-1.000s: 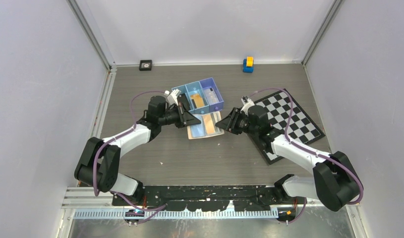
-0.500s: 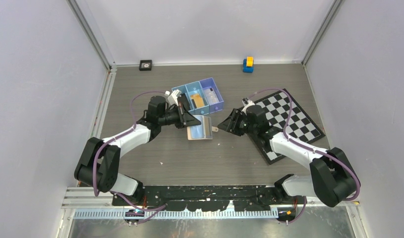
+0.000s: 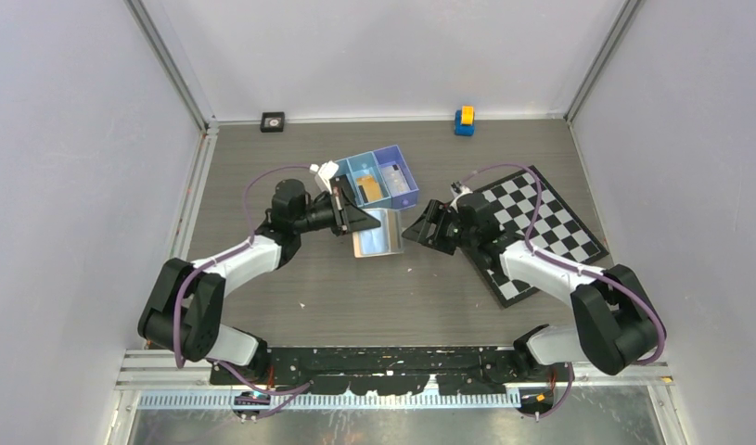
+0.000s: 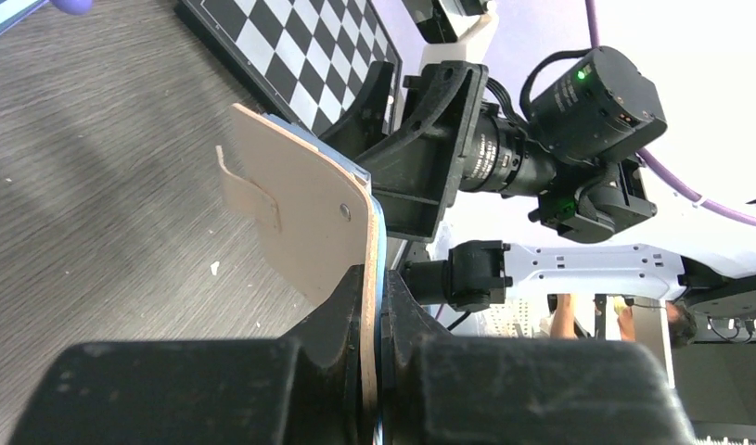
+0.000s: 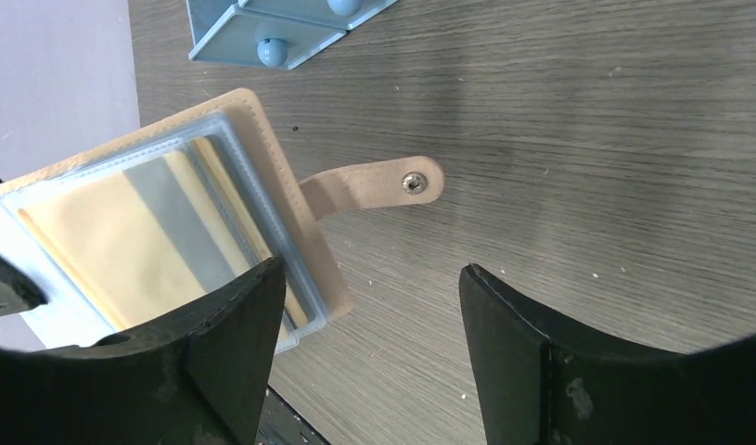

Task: Take the credit cards out of the card holder
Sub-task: Remove the credit card from the card holder.

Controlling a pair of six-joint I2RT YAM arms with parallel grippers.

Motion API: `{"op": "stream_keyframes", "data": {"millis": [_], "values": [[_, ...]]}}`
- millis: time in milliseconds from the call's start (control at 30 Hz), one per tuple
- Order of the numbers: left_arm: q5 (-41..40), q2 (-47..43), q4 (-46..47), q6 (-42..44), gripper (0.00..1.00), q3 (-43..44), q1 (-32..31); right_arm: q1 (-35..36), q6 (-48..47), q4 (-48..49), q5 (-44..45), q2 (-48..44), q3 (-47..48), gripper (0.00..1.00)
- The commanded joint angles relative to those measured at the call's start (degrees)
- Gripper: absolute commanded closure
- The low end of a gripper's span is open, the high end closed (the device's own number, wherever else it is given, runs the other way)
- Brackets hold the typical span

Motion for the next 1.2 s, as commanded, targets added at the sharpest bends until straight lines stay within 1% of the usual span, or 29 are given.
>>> {"op": "stream_keyframes", "data": {"millis": [0, 100, 133, 167, 233, 300, 433, 633, 767, 867, 967, 1167], "values": [[1.37, -4.2, 6.93, -1.34, 1.0, -0.87, 0.02, -1.54, 1.68, 1.8, -0.94, 0.03, 0.91, 0.27], [0.03, -5.72, 7.06, -1.1, 1.0, -1.84, 0.23, -2.88, 2.82, 2.74, -1.11, -0.23, -0.02, 0.32], [-0.25, -6.19, 6.88, -1.08, 1.0, -2.03, 0.4, -3.44, 3.47, 3.85, -1.87, -0.35, -0.48, 0.33], [-0.44, -6.5, 6.8, -1.07, 1.0, -2.16, 0.52, -4.14, 4.3, 6.23, -3.76, -0.56, -1.41, 0.32], [-0.54, -6.56, 6.85, -1.5, 1.0, -2.14, 0.63, -4.83, 7.21, 16.04, -8.85, -1.27, -4.75, 0.26], [0.04, -5.8, 9.67, -3.32, 1.0, -2.63, 0.84, -4.86, 9.65, 24.17, -11.66, -2.39, -8.03, 0.16], [1.9, -4.77, 15.39, -7.83, 1.0, -3.01, 1.16, -4.81, 12.34, 34.44, -14.42, -5.32, -11.69, 0.14], [2.51, -5.63, 17.29, -9.87, 1.0, -3.24, 1.16, -4.82, 17.85, 49.56, -18.21, -5.86, -15.22, 0.13], [3.5, -4.76, 21.93, -13.1, 1.0, -3.48, 1.16, -4.57, 19.24, 51.84, -19.16, -3.5, -14.71, 0.13], [4.54, -3.27, 27.05, -16.57, 1.0, -3.51, 1.16, -4.3, 21.4, 58.12, -19.6, -1.09, -15.36, 0.13], [5.05, -1.9, 31.75, -19.27, 1.0, -3.86, 1.16, -4.28, 21.86, 58.62, -19.69, 0.49, -14.97, 0.13], [4.94, -3.13, 31.04, -18.83, 1.0, -3.95, 1.23, -4.28, 21.1, 57.1, -19.01, 0.87, -14.94, 0.12]]}}
